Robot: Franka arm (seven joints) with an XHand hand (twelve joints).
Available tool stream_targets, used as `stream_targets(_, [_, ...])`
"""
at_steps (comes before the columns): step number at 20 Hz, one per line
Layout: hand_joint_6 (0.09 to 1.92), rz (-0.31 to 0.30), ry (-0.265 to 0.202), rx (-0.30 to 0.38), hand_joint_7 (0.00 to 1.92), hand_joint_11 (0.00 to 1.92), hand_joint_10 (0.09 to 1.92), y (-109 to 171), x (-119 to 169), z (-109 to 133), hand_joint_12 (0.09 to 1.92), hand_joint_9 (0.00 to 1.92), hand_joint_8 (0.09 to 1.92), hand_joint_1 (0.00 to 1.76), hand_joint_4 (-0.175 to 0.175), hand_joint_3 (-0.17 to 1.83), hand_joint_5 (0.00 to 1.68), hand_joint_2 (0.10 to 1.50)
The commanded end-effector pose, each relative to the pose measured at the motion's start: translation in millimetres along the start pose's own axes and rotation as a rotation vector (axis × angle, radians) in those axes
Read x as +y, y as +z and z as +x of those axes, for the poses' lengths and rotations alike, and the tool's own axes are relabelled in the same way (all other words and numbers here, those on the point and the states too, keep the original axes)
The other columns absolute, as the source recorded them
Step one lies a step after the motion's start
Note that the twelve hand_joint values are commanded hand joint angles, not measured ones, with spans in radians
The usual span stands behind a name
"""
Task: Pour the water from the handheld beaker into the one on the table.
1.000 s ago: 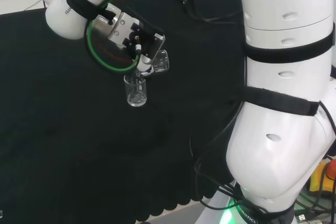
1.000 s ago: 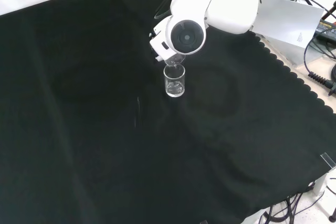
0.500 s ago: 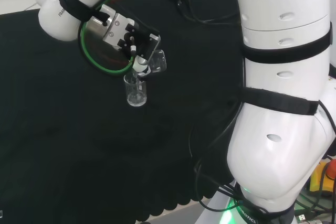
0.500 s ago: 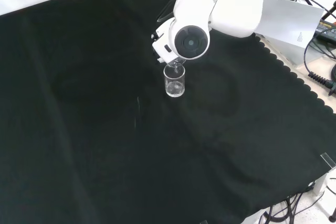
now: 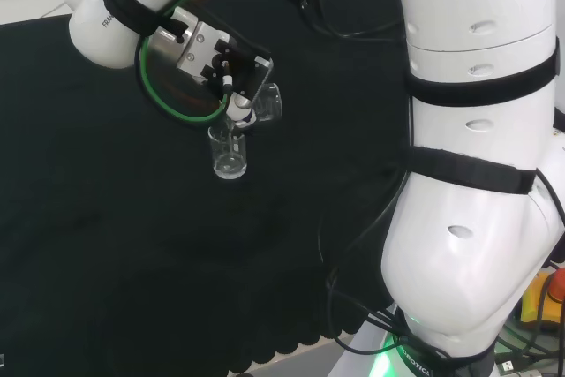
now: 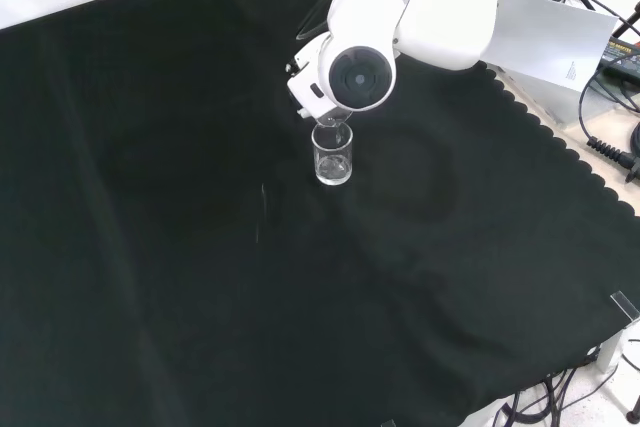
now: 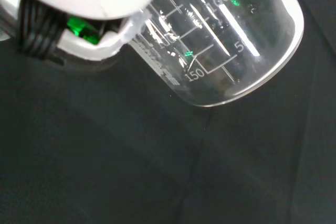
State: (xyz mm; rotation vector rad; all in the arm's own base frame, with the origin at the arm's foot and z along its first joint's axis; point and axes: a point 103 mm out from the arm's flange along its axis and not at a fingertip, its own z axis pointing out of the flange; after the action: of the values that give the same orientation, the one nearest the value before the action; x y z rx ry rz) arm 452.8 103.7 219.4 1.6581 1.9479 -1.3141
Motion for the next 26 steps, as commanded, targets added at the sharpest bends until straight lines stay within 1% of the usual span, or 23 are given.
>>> stream_targets(1, [1.01, 0.004, 0.006, -0.005, 1.46, 1.39, 0.56, -5.3, -2.5, 2.8, 0.73, 1.48, 0.74, 1.11, 0.175, 0.94, 1.16, 0.57])
stream_targets(8, [1.01, 0.005, 0.003, -0.001, 1.46, 1.39, 0.56, -4.6, -3.0, 3.9, 0.73, 1.48, 0.74, 1.11, 0.175, 0.94, 1.16, 0.57])
stream_targets(14, [1.01, 0.001, 0.003, 0.001, 1.46, 1.39, 0.56, 3.2, -2.3, -3.2, 0.73, 1.48, 0.74, 1.11, 0.175, 0.94, 1.16, 0.57])
stream_targets(15, [1.01, 0.004, 0.006, -0.006, 1.46, 1.39, 0.56, -4.2, -5.1, 1.6, 0.73, 1.48, 0.74, 1.11, 0.175, 0.94, 1.16, 0.57])
stream_targets(18, [1.01, 0.005, 0.007, -0.009, 1.46, 1.39, 0.56, -7.2, -6.6, 3.4, 0.73, 1.48, 0.74, 1.11, 0.175, 0.94, 1.16, 0.57])
stream_targets(23, [1.01, -0.014, 0.003, -0.003, 1.46, 1.39, 0.56, -3.8, -8.2, 3.5, 0.72, 1.48, 0.74, 1.11, 0.175, 0.94, 1.16, 0.57])
stream_targets(26, [1.01, -0.017, 0.000, 0.005, 1.46, 1.39, 0.56, 0.9, -8.5, -0.6, 0.72, 1.47, 0.74, 1.11, 0.175, 0.94, 1.16, 0.57])
